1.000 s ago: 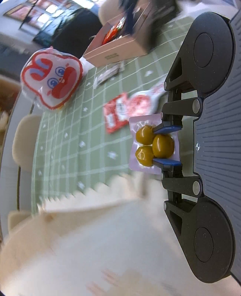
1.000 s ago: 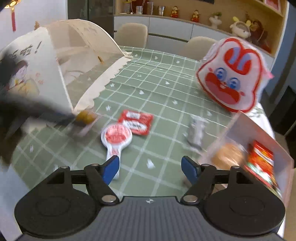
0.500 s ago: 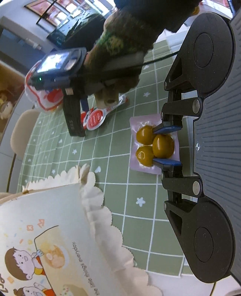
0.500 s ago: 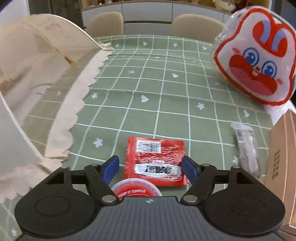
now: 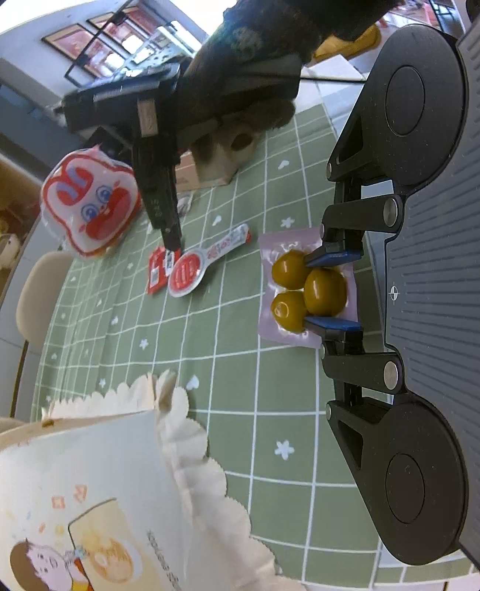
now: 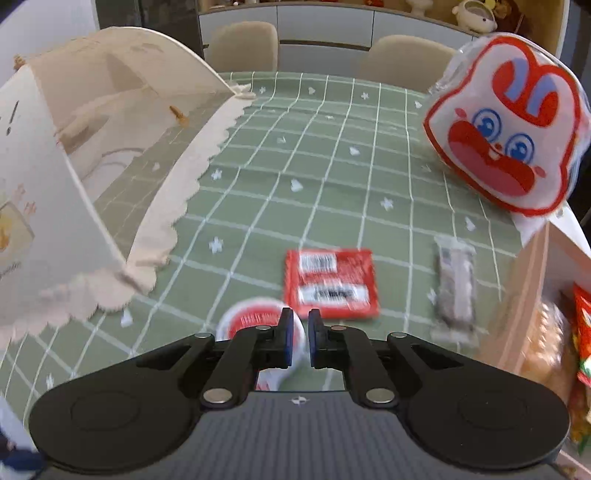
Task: Organize snacks
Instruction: 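Grasp the red snack packet with right while left lifts the olive packet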
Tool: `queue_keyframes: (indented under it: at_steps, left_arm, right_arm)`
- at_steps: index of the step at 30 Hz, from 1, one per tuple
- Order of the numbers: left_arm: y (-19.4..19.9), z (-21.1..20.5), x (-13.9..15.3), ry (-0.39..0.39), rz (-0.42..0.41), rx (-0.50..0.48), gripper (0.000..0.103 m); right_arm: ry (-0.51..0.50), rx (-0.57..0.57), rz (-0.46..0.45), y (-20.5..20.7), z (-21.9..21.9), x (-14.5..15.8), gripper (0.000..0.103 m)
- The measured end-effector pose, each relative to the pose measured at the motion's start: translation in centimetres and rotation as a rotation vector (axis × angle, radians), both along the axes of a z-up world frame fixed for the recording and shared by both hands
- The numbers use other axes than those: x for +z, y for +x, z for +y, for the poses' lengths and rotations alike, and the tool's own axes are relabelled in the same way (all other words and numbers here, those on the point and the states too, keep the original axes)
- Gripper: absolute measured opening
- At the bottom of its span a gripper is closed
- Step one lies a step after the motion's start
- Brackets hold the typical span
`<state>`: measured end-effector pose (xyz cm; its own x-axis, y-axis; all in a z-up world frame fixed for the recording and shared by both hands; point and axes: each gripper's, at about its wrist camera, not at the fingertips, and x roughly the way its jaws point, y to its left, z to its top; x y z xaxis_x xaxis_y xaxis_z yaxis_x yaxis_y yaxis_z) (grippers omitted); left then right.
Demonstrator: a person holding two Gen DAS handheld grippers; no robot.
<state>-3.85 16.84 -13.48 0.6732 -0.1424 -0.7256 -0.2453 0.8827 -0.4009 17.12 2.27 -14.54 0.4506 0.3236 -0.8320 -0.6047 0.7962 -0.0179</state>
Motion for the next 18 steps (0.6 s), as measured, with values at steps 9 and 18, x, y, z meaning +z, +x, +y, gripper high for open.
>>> queue_keyframes:
  at_steps: [9, 18]
  left_arm:
    - [-0.1, 0.6, -0.7, 0.034, 0.029, 0.043, 0.033]
    - [-2.2, 1.9, -1.0, 0.027, 0.061, 0.119, 0.033]
  right_arm:
    - [0.135, -0.296, 0.147, 2.7, -0.5, -2.1, 0.062]
    - [0.185, -0.375, 0.037, 5.5, 3.2, -4.1, 0.074]
